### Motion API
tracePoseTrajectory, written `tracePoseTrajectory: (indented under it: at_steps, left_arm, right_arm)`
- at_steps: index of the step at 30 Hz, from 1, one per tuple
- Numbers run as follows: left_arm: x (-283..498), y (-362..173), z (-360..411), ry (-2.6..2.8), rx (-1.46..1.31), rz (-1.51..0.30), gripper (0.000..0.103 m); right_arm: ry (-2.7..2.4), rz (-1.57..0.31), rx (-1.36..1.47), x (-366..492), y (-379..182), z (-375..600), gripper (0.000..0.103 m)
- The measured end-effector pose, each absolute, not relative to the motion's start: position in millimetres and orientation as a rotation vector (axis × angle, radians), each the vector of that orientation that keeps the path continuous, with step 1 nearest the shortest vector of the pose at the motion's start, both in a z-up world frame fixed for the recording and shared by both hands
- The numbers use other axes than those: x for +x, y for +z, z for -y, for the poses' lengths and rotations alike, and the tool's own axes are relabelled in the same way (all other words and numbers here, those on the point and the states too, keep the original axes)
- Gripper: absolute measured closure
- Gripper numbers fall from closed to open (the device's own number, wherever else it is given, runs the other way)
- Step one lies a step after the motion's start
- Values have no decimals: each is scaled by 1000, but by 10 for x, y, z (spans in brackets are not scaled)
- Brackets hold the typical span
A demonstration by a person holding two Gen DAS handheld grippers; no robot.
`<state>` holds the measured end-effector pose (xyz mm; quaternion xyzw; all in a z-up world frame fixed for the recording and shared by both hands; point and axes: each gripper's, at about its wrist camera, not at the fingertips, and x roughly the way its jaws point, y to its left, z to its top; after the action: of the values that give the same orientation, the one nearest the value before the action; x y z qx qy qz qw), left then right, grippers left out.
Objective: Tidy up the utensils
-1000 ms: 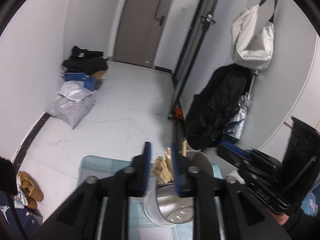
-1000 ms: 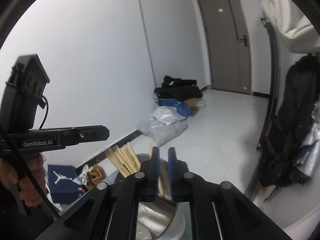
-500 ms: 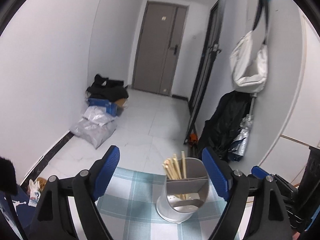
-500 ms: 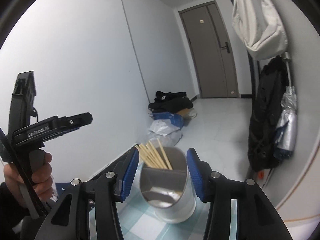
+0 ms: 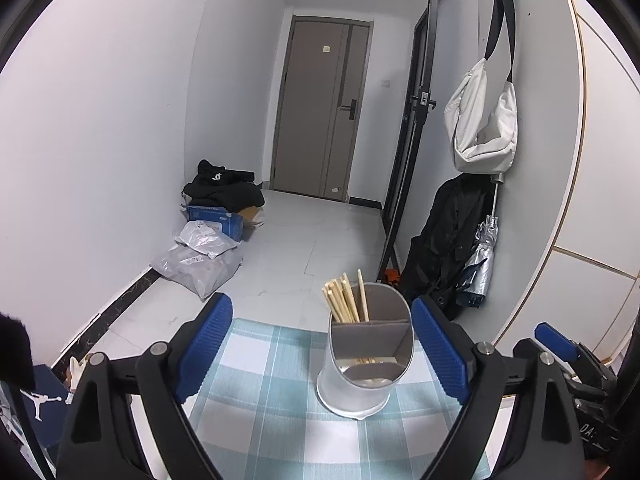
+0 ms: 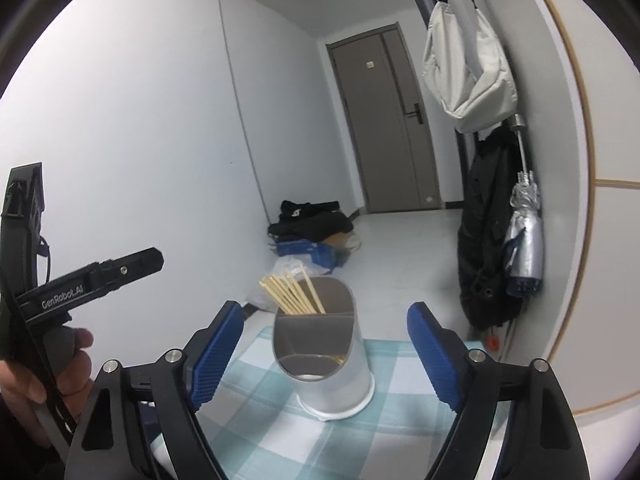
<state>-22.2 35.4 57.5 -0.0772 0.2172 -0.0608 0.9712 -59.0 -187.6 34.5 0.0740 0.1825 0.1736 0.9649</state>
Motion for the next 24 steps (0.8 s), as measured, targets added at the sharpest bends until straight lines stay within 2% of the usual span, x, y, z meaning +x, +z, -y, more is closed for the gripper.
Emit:
tracePoseTrajectory:
  at_steps: [4, 7, 24]
  left_arm:
    - [-270, 530, -337, -110, -155, -432, 12]
    - [-310, 525, -329, -95, -150, -413, 5]
    - [-380, 535, -292, -77, -123, -426, 5]
  right_arm:
    - [334, -380, 155, -612, 299, 1921, 18]
    - [324, -387, 161, -621, 271, 1947, 18]
    - [300, -372, 182, -667, 257, 2016, 16]
